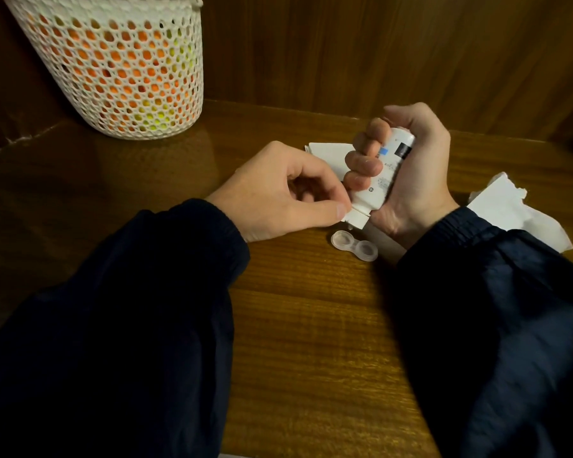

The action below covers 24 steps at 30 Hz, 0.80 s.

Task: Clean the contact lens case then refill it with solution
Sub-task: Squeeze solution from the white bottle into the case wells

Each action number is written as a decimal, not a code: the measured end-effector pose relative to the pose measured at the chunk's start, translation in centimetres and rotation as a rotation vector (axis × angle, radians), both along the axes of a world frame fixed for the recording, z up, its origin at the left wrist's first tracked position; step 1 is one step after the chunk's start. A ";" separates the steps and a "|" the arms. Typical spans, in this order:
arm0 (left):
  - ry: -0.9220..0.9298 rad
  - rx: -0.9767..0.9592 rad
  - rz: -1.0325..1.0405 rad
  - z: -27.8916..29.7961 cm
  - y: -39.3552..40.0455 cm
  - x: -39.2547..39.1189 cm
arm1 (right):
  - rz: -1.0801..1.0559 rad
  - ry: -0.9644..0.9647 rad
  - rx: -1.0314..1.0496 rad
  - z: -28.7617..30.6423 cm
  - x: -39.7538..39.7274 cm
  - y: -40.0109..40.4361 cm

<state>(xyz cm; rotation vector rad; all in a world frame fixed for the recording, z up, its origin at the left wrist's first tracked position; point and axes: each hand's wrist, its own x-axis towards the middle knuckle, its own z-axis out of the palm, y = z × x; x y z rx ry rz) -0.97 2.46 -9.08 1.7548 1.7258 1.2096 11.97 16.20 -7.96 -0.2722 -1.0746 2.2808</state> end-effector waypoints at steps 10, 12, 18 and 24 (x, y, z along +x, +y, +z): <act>-0.062 0.052 -0.022 -0.2 0.4 1.9 | -0.140 -0.002 -0.049 1.2 3.2 0.7; -0.055 0.033 -0.022 -0.4 0.5 1.9 | -0.125 -0.013 -0.053 0.8 3.1 0.6; -0.027 0.023 -0.017 -0.4 0.6 1.5 | -0.093 -0.029 -0.017 0.3 2.9 0.5; -0.008 0.029 -0.027 -0.5 0.7 1.4 | -0.074 -0.031 0.017 0.3 2.9 0.4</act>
